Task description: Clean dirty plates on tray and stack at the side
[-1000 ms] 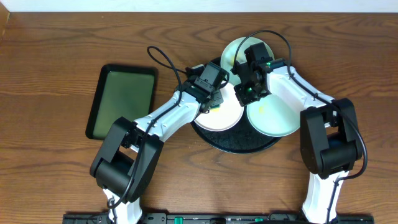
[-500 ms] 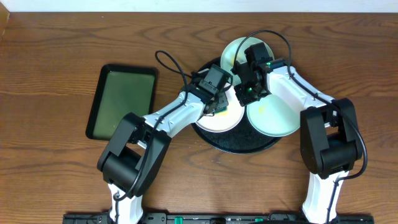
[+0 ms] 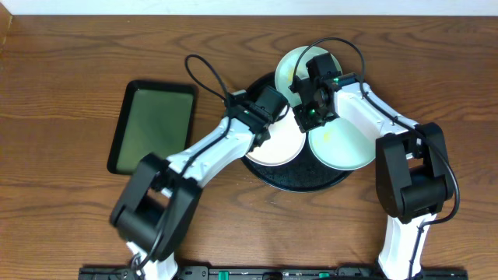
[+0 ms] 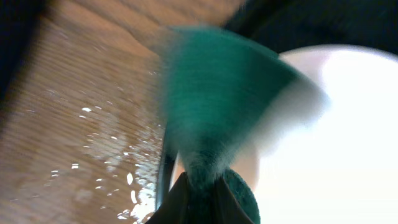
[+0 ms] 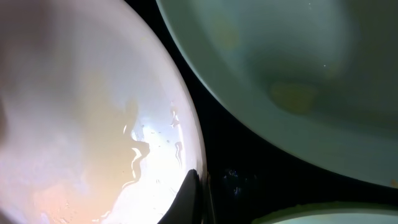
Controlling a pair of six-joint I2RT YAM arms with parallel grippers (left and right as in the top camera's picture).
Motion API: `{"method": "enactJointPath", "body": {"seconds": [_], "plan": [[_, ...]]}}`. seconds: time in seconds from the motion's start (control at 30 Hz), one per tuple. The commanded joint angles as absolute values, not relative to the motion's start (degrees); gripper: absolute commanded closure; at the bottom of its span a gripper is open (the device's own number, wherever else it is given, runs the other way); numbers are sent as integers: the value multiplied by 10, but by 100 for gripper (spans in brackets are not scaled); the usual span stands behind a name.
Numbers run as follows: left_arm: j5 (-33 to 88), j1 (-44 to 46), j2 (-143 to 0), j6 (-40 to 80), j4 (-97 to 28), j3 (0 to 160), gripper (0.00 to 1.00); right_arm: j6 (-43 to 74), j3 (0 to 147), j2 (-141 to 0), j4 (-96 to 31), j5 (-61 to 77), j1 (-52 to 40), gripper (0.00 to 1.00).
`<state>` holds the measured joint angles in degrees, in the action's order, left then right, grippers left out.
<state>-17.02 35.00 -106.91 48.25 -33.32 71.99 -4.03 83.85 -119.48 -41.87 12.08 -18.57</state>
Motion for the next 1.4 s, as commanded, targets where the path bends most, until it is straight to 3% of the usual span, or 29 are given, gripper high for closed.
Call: {"method": "enactJointPath", "body": {"seconds": [0.0,0.4,1.1,1.37], "plan": [[-183,338,-1003,490,-338,715,93,-32,844,-1190,-414,130,-185,99],[-92,268,-868,448,-357,715,92,-33,844,-1108,-414,95,-196,99],[-36,-7,-858,380,-467,715,93,-92,844,-975,-412,-359,-360,99],[-36,-65,-858,366,-472,715,93,-244,844,-973,-345,-511,-439,99]]}}
